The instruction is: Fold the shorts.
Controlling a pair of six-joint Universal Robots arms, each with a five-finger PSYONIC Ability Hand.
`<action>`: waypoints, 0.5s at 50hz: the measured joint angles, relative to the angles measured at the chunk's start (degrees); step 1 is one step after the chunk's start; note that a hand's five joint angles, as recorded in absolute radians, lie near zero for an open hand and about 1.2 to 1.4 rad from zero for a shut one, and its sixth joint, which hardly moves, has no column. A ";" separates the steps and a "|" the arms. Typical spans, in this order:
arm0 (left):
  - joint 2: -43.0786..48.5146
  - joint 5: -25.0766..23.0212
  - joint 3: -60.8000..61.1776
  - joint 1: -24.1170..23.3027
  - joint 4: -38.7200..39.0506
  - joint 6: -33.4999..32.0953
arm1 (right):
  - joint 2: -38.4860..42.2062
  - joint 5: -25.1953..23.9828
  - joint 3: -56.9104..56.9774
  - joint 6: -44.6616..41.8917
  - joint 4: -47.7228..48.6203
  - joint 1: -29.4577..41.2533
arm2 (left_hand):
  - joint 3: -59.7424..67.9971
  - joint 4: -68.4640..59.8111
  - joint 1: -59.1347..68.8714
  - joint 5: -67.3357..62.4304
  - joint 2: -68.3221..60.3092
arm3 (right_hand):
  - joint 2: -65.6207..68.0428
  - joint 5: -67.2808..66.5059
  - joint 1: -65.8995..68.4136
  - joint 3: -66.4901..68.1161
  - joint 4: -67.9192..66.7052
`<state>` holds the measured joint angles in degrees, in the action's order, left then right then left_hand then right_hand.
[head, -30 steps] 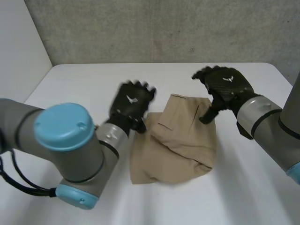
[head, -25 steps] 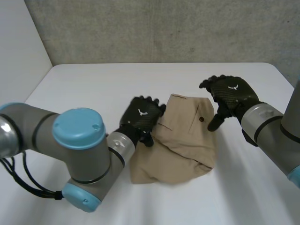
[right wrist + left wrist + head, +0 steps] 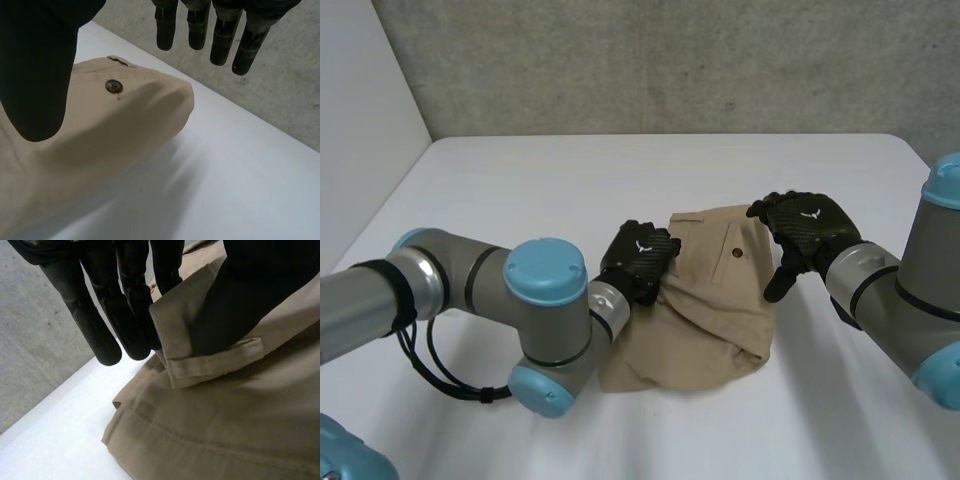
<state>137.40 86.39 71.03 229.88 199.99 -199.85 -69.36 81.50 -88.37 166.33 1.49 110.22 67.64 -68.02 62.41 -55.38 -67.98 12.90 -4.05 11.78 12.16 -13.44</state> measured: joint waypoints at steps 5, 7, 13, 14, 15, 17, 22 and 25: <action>-0.36 2.12 0.60 -0.05 1.46 -0.45 | -0.04 -0.27 1.28 0.27 -0.11 0.03 | 0.32 -0.87 0.00 -0.02 -0.27 | 0.02 0.00 0.00 0.00 0.00; -1.07 3.48 1.35 -0.11 1.62 -1.06 | -0.01 -0.35 1.93 0.41 -0.35 0.07 | 0.32 -0.87 0.00 0.00 -0.27 | 0.00 0.00 0.00 0.00 0.00; -5.72 7.06 5.96 -0.41 1.38 -4.61 | 0.45 -1.32 4.37 0.70 -2.64 0.25 | 0.32 -0.87 0.00 -0.01 -0.34 | 0.00 0.00 0.00 0.00 0.00; -7.96 7.90 8.35 -0.57 1.27 -6.13 | 0.93 -2.17 5.54 0.77 -4.16 0.28 | 0.32 -0.87 0.00 -0.01 -0.36 | 0.00 0.00 0.00 0.00 0.00; -9.37 8.31 9.89 -0.66 1.24 -7.02 | 1.35 -2.88 6.32 0.82 -5.25 0.30 | 0.33 -0.87 0.00 0.00 -0.39 | 0.00 0.00 0.00 0.00 0.00; -12.22 8.93 13.17 -0.89 1.23 -8.65 | 2.26 -4.26 7.83 0.90 -7.35 0.32 | 0.36 -0.87 0.00 -0.01 -0.42 | 0.00 0.00 0.01 0.00 0.00; -17.13 9.83 19.60 -1.58 1.40 -10.63 | 4.93 -7.57 11.46 0.96 -12.01 0.38 | 0.40 -0.87 0.00 0.00 -0.46 | 0.00 0.00 0.00 0.00 0.00; -18.91 10.28 22.66 -2.29 1.51 -11.06 | 6.76 -9.16 13.47 0.96 -14.06 0.41 | 0.40 -0.87 0.00 0.00 -0.46 | 0.00 0.00 0.00 0.00 0.00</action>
<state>118.49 96.67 93.70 227.58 201.50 -210.91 -62.59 72.34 -74.90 167.29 -12.57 110.63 68.04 -68.89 62.42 -55.39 -68.43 12.90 -4.05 11.78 12.16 -13.44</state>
